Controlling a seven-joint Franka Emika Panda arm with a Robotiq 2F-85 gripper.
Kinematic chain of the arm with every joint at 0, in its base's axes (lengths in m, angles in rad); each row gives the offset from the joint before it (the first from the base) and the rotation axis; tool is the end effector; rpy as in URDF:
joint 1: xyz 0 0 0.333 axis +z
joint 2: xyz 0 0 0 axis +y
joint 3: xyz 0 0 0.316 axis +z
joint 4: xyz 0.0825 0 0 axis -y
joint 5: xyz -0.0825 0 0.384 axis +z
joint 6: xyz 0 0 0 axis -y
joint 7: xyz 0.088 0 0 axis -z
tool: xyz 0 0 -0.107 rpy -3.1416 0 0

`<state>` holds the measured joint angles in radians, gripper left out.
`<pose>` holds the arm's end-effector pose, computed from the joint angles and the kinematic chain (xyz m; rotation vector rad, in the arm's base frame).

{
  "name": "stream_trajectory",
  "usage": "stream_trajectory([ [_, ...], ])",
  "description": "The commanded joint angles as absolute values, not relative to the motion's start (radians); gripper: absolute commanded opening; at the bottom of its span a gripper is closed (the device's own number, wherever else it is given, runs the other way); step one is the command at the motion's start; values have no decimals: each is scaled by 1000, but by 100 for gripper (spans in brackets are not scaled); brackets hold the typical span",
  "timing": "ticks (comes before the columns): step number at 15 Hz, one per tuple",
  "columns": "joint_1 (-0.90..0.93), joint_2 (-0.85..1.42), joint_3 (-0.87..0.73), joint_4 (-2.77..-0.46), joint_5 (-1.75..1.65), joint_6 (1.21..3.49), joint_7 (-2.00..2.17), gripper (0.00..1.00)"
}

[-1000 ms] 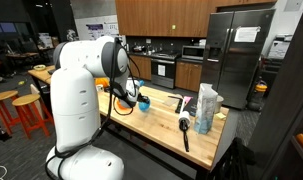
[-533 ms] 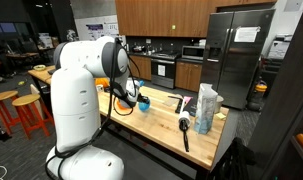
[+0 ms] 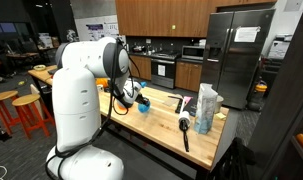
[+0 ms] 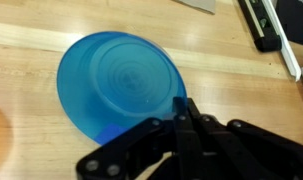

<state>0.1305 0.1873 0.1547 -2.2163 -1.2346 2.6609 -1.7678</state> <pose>0.5277 0.1820 0.3076 0.0474 2.4820 -0.3530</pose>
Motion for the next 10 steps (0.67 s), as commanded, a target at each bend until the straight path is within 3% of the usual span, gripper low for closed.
stream_trajectory([
  [1, 91, 205, 169, -2227, -999, 2691, -1939, 1],
  [10, 24, 212, 218, -2254, -278, 2744, -2425, 1],
])
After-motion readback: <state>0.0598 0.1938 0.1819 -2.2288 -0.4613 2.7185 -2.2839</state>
